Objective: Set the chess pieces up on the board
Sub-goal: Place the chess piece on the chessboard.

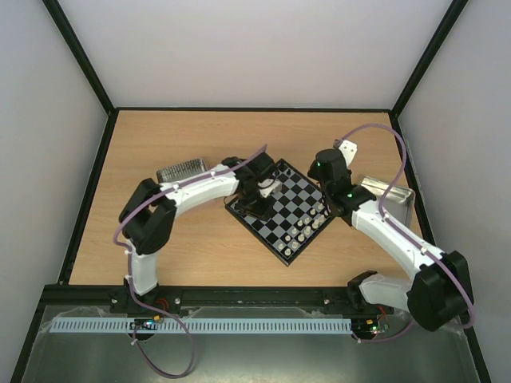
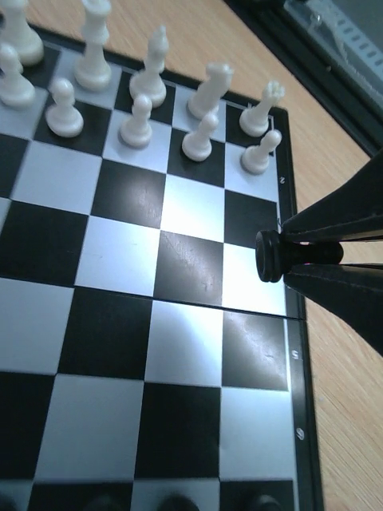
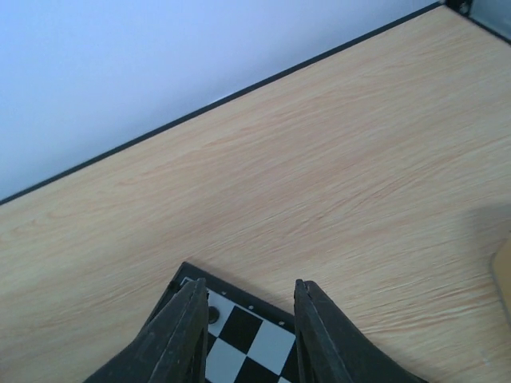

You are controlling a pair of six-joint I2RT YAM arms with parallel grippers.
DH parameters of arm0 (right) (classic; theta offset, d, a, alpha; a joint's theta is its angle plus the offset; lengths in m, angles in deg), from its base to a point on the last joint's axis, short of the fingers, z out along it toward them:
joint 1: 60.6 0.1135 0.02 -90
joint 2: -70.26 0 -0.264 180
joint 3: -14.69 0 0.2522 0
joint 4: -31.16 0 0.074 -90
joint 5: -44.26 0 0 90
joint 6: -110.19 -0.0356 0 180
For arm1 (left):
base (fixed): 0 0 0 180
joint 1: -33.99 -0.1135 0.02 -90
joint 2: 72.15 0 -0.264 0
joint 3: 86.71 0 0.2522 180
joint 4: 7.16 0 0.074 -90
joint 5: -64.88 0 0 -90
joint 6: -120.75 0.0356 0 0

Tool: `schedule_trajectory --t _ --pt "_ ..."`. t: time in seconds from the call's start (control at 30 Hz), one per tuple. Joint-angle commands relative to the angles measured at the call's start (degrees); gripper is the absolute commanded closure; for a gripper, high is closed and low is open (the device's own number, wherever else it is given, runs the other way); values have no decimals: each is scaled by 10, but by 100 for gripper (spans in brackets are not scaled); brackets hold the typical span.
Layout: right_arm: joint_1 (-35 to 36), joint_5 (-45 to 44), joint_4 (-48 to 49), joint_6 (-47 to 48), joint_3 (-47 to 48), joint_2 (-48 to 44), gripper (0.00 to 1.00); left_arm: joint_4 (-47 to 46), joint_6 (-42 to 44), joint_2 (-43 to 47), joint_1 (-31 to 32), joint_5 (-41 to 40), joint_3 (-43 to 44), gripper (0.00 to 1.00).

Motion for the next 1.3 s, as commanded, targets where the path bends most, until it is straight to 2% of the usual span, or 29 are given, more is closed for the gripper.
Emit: schedule_trajectory --t 0.0,0.3,0.73,0.97,1.13,1.27 --pt "-3 -66 18 -23 -27 -32 70 78 18 -55 21 -31 47 96" --pt "-3 -62 23 -33 -45 -45 70 133 29 -99 24 -41 93 91" --pt "-3 -59 28 -38 -54 -55 70 157 36 -137 24 -59 134 88" --pt "-3 -56 29 -38 -54 -56 69 148 27 -138 24 -60 142 78" --pt "-3 -54 28 -38 -56 -57 69 144 23 -135 23 -63 140 77" --pt "-3 -53 27 -38 -57 -60 69 134 19 -121 23 -60 119 72"
